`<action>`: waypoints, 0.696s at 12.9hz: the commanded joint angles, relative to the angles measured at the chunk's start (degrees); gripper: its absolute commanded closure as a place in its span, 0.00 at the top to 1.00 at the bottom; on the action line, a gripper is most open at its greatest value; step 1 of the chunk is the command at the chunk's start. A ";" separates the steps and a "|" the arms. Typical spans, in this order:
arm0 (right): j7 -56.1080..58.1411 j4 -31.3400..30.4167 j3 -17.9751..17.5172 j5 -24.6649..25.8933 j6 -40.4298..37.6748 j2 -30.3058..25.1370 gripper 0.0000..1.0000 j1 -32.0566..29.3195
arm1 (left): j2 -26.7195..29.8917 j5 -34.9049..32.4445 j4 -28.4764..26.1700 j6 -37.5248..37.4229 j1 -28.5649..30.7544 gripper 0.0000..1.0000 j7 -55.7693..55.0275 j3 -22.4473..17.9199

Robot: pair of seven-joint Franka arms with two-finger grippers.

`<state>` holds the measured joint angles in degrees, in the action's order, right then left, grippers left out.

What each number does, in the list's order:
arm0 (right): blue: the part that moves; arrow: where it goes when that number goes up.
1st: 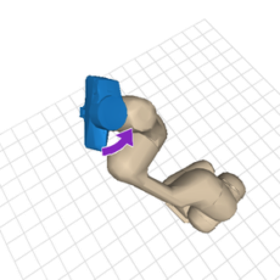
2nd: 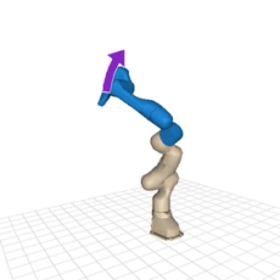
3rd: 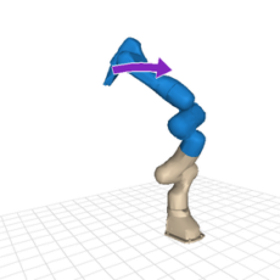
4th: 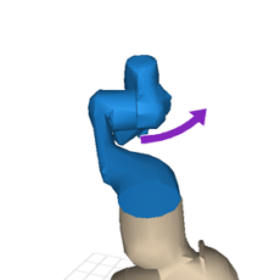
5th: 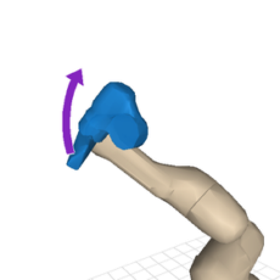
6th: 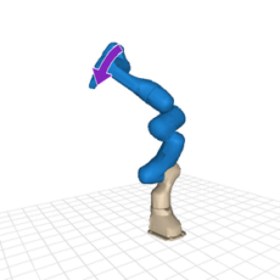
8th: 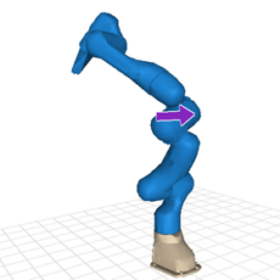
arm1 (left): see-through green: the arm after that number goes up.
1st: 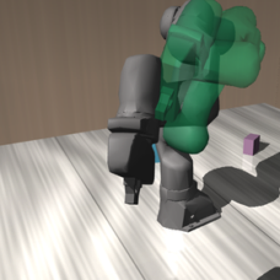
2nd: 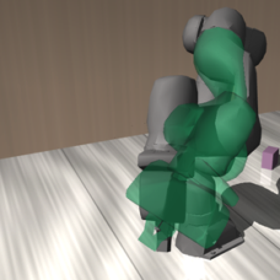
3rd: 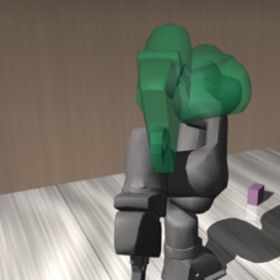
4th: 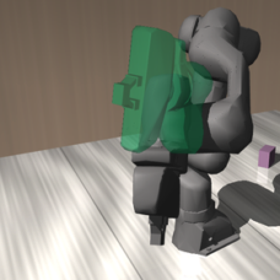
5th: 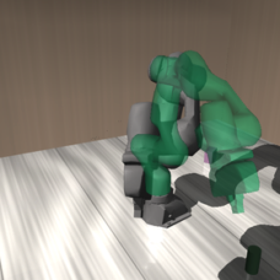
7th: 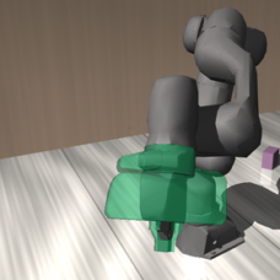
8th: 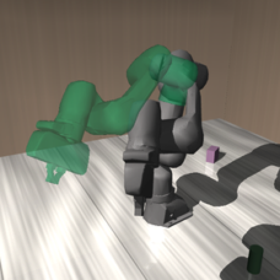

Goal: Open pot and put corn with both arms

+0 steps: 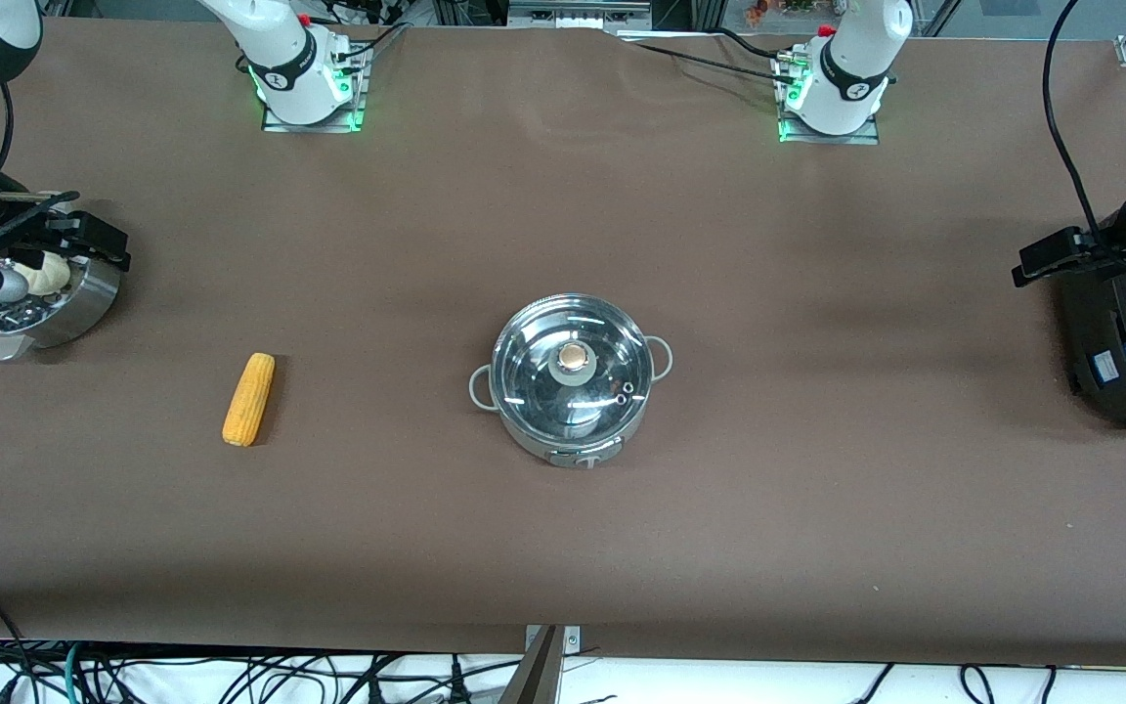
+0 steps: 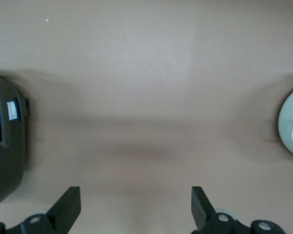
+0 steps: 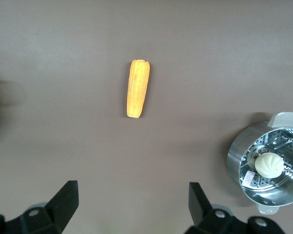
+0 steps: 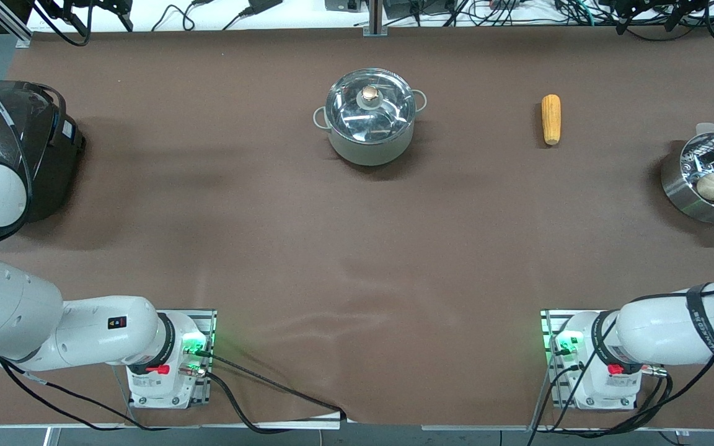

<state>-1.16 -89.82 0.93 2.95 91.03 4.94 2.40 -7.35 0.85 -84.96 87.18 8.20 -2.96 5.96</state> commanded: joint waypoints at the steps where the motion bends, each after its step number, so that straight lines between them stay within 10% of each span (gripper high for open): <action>1: 0.28 1.84 -0.57 0.03 -1.11 0.69 1.00 -0.47 | -0.03 1.26 0.85 -0.43 0.33 1.00 1.38 -0.07; 9: 0.37 2.46 -0.57 0.03 -1.03 0.78 1.00 -0.47 | 0.06 1.26 1.02 -0.43 -0.11 1.00 1.38 0.02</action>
<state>-1.16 -89.29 0.82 2.95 91.03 4.94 2.41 -7.35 0.85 -84.96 87.18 8.17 -2.96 5.97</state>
